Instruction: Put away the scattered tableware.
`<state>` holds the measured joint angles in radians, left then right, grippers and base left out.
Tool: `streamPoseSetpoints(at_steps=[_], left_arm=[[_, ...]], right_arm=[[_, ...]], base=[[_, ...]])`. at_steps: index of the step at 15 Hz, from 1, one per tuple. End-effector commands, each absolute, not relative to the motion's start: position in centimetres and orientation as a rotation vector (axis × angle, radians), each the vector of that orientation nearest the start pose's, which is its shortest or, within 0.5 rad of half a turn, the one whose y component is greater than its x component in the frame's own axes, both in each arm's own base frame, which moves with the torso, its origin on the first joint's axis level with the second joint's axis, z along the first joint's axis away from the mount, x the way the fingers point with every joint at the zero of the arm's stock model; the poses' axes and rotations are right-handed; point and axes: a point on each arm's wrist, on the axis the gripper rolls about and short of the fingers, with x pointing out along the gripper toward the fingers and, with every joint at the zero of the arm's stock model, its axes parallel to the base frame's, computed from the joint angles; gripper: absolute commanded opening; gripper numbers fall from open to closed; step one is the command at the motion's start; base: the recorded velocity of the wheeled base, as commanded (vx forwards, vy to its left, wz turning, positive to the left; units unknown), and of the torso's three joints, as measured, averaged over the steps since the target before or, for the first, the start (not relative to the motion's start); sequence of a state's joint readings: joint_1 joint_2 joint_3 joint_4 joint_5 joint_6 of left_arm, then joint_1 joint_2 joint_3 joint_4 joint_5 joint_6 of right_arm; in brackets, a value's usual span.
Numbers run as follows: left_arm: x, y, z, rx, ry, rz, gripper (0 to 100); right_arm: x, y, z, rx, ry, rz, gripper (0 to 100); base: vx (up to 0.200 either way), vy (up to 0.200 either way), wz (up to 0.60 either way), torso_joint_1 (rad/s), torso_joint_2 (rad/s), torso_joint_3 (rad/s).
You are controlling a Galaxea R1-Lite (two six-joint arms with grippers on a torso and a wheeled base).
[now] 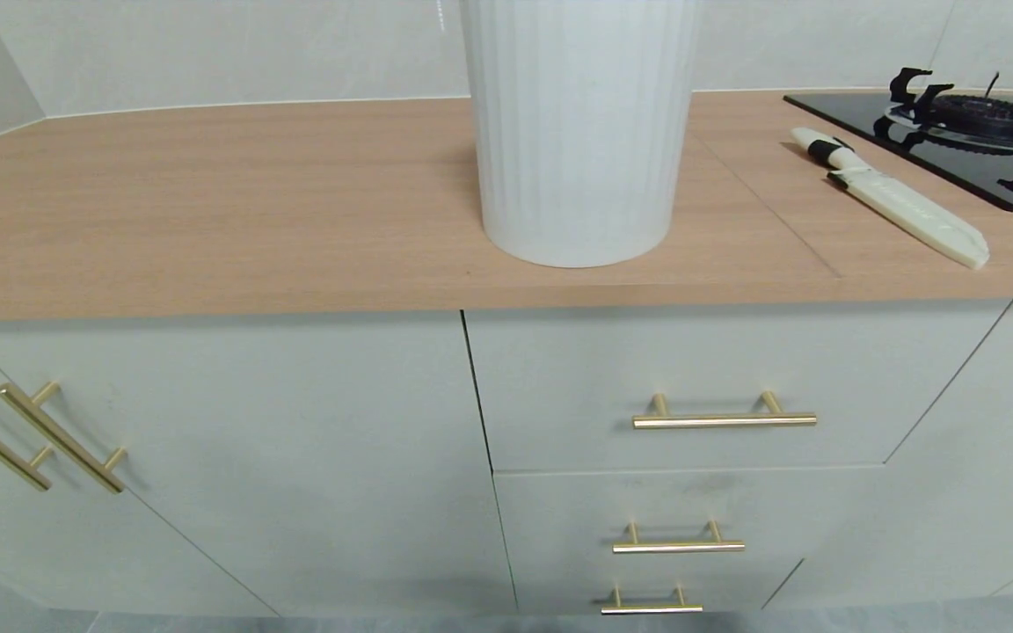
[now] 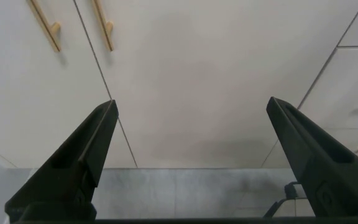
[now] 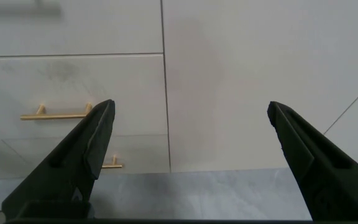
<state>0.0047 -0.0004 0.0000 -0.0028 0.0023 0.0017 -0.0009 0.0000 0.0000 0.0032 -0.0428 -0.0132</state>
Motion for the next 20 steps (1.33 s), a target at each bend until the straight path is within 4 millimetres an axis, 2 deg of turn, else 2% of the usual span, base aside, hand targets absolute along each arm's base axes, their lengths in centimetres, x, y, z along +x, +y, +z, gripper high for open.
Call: streamPoseSetpoints(at_steps=[1,5,9,15,20], left_arm=[[-2.28,0.00,7.58,0.002,-0.003,0.008,100],[-2.28,0.00,7.58,0.002,-0.003,0.008,100],[-2.28,0.00,7.58,0.002,-0.003,0.008,100],[-2.28,0.00,7.58,0.002,-0.003,0.008,100],[-2.28,0.00,7.58,0.002,-0.003,0.008,100]], right_arm=[[-2.27,-0.09,7.52,-0.014,0.005,-0.044,100],[-2.27,-0.09,7.52,-0.017,0.005,-0.044,100],[-2.27,-0.09,7.52,-0.017,0.005,-0.041,100],[-2.27,-0.09,7.52,-0.017,0.005,-0.041,100],[-2.27,-0.09,7.52,-0.017,0.005,-0.043,100]], base=[[0.000,0.000,0.00,0.000,0.00,0.000],[0.000,0.000,0.00,0.008,-0.01,-0.007],[0.000,0.000,0.00,0.138,-0.18,-0.206],[0.000,0.000,0.00,0.112,-0.55,-0.256],[0.000,0.000,0.00,0.307,-0.48,-0.256]])
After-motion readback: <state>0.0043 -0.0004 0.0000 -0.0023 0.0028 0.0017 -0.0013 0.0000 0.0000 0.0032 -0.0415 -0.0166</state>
